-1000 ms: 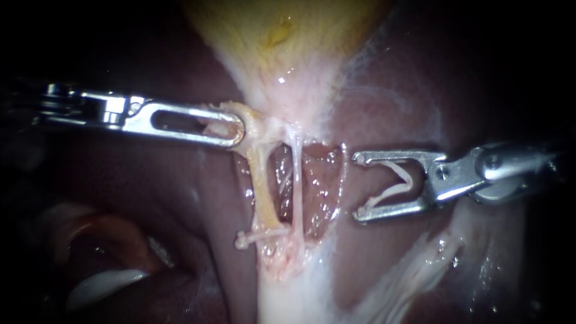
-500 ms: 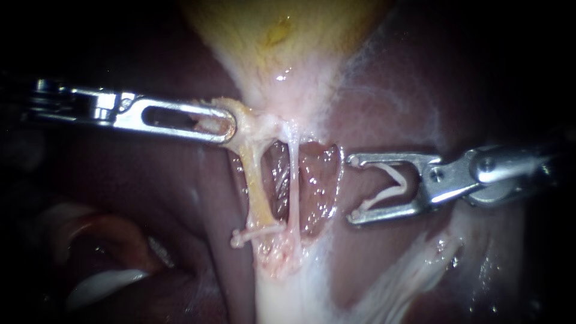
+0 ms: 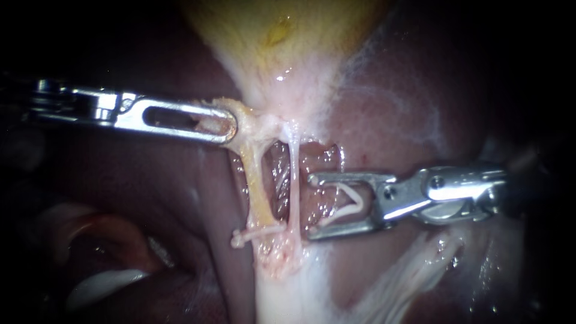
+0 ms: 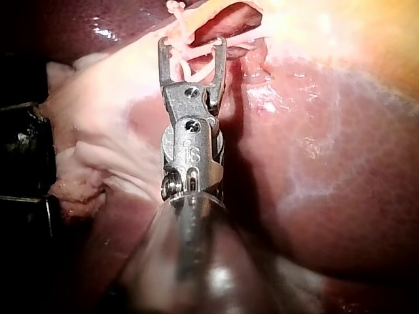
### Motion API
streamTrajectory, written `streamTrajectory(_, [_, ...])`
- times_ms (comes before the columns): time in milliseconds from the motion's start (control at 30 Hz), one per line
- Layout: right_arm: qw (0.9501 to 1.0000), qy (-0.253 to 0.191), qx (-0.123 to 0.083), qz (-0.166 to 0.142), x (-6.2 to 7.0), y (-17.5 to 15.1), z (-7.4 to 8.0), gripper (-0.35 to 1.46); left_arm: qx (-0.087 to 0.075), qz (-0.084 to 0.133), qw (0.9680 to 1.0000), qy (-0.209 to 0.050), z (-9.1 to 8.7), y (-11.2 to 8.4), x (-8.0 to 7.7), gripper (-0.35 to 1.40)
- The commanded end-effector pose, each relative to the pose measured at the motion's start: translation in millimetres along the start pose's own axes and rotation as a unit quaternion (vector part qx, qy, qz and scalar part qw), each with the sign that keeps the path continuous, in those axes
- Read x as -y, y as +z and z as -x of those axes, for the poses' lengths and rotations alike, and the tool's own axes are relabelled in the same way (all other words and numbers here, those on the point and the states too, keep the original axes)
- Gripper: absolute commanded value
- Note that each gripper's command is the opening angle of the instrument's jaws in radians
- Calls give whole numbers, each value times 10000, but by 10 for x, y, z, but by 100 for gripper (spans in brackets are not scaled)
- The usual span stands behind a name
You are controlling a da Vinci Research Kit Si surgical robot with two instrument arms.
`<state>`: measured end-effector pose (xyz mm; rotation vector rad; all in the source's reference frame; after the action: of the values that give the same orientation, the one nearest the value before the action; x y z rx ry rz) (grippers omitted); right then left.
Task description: Clipping second clip left tube
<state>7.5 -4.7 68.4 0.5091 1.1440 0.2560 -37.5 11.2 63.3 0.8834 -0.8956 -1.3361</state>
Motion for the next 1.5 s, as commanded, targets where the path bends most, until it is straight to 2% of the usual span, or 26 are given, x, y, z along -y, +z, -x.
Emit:
streamTrajectory(33, [10000,8,3,-18,-2,3,2,48,3,3,10000,-2,0,0,1,-35])
streamTrajectory(467, [9996,275,6,-60,-17,41,20,46,10,8,10000,-5,-2,0,3,-35])
streamTrajectory(1100, [9979,446,18,-469,-19,89,27,45,14,12,10000,-8,-2,1,5,-35])
streamTrajectory(1400, [9938,767,-284,-749,-18,96,23,43,15,12,10000,-8,-2,1,5,-35])
streamTrajectory(1500, [9930,798,-308,-812,-20,100,21,43,16,13,10000,-8,-2,2,5,-35])
